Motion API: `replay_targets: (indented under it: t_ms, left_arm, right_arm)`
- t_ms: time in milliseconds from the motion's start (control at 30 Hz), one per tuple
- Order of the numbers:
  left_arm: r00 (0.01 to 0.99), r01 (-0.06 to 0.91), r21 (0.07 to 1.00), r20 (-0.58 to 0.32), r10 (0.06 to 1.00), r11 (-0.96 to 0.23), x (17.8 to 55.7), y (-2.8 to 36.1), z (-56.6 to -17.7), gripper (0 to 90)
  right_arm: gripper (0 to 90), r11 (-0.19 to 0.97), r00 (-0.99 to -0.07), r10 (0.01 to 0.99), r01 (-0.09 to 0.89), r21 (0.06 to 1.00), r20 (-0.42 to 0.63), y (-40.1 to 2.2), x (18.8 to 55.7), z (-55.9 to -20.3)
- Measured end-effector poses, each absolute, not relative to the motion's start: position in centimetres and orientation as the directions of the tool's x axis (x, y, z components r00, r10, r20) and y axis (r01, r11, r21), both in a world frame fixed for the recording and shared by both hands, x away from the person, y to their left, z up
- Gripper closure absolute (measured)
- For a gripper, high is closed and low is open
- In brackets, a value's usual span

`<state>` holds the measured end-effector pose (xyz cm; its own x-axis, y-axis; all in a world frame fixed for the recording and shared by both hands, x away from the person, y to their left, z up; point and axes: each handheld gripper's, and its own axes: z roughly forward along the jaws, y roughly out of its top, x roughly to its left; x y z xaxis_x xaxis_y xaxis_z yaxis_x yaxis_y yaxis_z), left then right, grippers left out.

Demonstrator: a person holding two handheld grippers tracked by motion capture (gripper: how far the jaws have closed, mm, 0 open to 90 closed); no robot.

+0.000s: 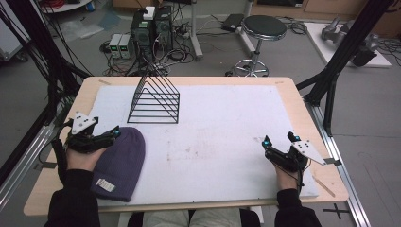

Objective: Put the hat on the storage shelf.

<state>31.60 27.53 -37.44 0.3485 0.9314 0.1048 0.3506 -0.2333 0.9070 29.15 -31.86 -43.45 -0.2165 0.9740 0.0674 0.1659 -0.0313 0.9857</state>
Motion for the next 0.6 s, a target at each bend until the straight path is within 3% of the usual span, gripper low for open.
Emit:
replay_targets:
  t_ms: [600]
  left_arm:
    - [0.486, 0.439, 0.796, 0.181, 0.855, -0.417, 36.3, 28.0, -36.8, 22.8]
  right_arm:
    - [8.2, -0.034, -0.24, 0.968, 0.17, 0.985, 0.075, -32.2, 29.5, -43.5]
